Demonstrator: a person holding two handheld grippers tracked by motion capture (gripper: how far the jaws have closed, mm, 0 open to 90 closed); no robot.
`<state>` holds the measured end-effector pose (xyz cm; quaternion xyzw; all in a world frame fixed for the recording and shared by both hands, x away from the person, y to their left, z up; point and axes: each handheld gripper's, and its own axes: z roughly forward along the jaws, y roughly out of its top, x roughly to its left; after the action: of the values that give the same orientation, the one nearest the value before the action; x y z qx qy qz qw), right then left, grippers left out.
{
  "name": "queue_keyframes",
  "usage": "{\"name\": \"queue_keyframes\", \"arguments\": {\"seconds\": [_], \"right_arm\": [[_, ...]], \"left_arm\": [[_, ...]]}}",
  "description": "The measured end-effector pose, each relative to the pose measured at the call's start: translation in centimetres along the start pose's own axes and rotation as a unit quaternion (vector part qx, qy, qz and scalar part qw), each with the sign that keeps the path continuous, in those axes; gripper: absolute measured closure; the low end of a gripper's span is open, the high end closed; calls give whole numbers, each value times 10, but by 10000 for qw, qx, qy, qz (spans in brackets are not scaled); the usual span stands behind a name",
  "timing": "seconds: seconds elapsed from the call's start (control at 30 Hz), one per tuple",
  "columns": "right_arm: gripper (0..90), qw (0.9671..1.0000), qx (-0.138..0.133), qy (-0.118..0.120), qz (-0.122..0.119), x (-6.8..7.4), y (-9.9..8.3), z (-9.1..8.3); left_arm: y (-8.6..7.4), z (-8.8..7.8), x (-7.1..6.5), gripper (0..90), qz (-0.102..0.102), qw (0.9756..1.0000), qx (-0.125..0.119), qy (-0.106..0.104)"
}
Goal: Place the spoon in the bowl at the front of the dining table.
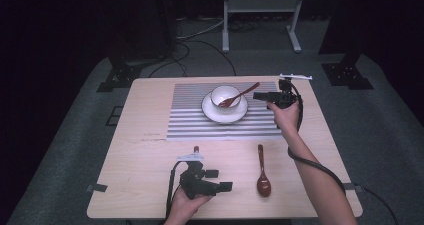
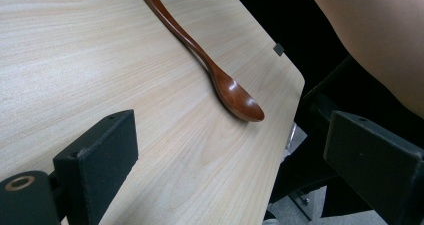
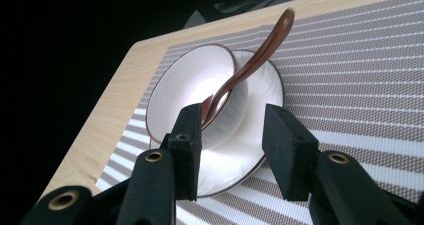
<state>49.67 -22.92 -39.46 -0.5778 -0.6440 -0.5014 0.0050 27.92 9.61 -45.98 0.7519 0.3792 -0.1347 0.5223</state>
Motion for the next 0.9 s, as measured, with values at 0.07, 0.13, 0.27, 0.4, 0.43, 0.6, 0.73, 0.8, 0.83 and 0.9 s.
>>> {"name": "queue_keyframes", "arguments": {"seconds": [0.07, 0.13, 0.27, 0.4, 0.43, 0.6, 0.73, 0.8, 0.83, 0.9], "right_arm": [[575, 9999, 80, 70, -24, 0, -4, 0], [571, 9999, 102, 80, -34, 0, -5, -1], [561, 9996, 214, 142, -110, 2, -12, -2], [551, 9991, 322, 216, -185, 4, -17, -3], [549, 9989, 358, 217, -203, 5, -18, -3], [540, 9982, 463, 287, -238, 5, -24, -3], [530, 9977, 536, 327, -265, 4, -28, -4], [521, 9973, 577, 383, -246, 4, -30, -4], [520, 9971, 596, 397, -257, 4, -31, -4], [520, 9969, 617, 403, -269, 4, -33, -4]], "left_arm": [[0, 0, 0, 60, 9, 10000, -5, 6], [0, -1, 0, 60, 20, 10000, -10, 16], [0, -3, 0, 60, 27, 10000, -35, 21], [0, -4, 1, 60, 13, 10000, -50, 46], [0, -4, 1, 60, 9, 10000, -55, 52], [0, -4, 2, 59, -8, 10000, -71, 68], [1, -5, 2, 60, -7, 9999, -78, 73], [1, -5, 2, 60, -6, 9999, -77, 77], [0, -5, 2, 60, -6, 9999, -77, 79], [0, -5, 2, 59, -2, 9999, -79, 80]]}}
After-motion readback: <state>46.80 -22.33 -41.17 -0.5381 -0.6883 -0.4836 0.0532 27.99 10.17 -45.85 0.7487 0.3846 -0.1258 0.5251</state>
